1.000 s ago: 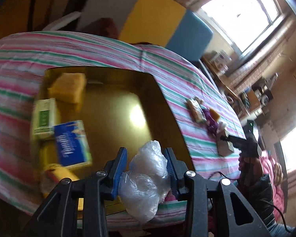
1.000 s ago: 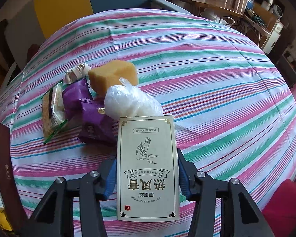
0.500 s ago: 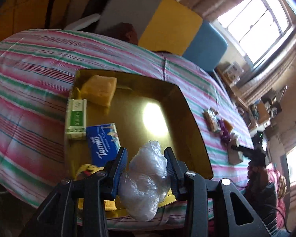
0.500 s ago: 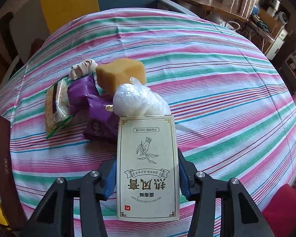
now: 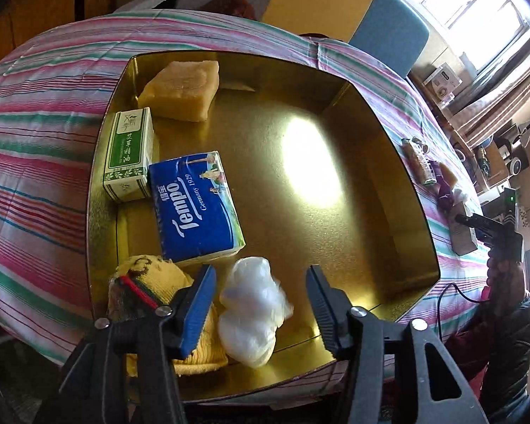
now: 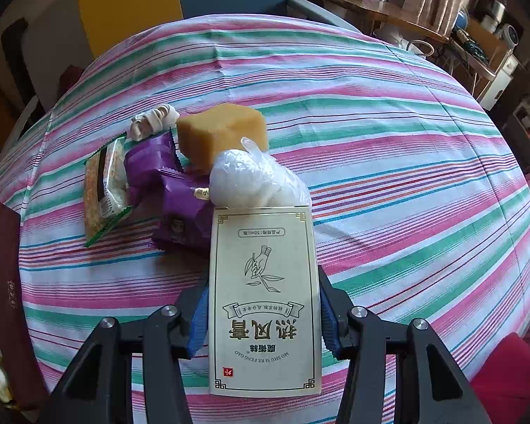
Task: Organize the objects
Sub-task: 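Drop the bag into the tray with the left tool while the right tool grasps the white box, then carry the white printed box into the tray and open the right tool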
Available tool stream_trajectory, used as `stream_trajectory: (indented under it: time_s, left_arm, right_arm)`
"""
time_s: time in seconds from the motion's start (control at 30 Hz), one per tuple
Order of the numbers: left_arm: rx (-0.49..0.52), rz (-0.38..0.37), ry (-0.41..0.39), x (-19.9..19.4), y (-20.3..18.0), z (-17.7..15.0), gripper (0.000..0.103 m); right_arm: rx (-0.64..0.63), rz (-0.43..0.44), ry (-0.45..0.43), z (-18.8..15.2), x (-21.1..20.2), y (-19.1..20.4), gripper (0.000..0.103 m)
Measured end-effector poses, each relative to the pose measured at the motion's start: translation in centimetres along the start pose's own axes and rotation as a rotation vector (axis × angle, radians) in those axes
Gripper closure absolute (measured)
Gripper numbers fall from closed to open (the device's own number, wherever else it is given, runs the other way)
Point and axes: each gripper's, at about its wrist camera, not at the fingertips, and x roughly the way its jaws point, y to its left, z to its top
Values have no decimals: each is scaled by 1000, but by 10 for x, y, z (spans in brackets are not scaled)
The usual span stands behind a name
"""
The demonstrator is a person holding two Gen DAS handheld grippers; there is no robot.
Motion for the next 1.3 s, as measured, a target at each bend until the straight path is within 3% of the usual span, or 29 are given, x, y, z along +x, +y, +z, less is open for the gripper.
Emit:
stream_trajectory:
  time_s: [0.3,0.47,0.6,0.8,0.93,1.03,1.17,1.3]
  left_arm:
    - [-27,21,-134,-35,4,1,48]
    - [4,84,-203,-51,5,2,48]
    - [16,116,-232,-57,8,2,48]
    - [-3,107,-244,-62,21,0,48]
    - [-19,95,-251,-64,26,-2,48]
    - [-20,86,-260,-66,27,-2,48]
    - [-31,80,-275,-71,33,-2,48]
    - [-59,79,-280,-75,45,-5,48]
  right_arm:
    - [6,-4,-8,-1,-2,-3,51]
    - [4,4,-6,-7,-9,3,51]
    - [-50,45,-30,-23,-29,14,51]
    - [-109,116,-114,-40,-81,42,51]
    - [-234,223,-173,-40,-123,102,51]
    - [-346,335,-165,-45,-139,162,51]
    - [-487,456,-97,-59,-138,248,51]
    - [-558,500,-26,-67,-121,322,51]
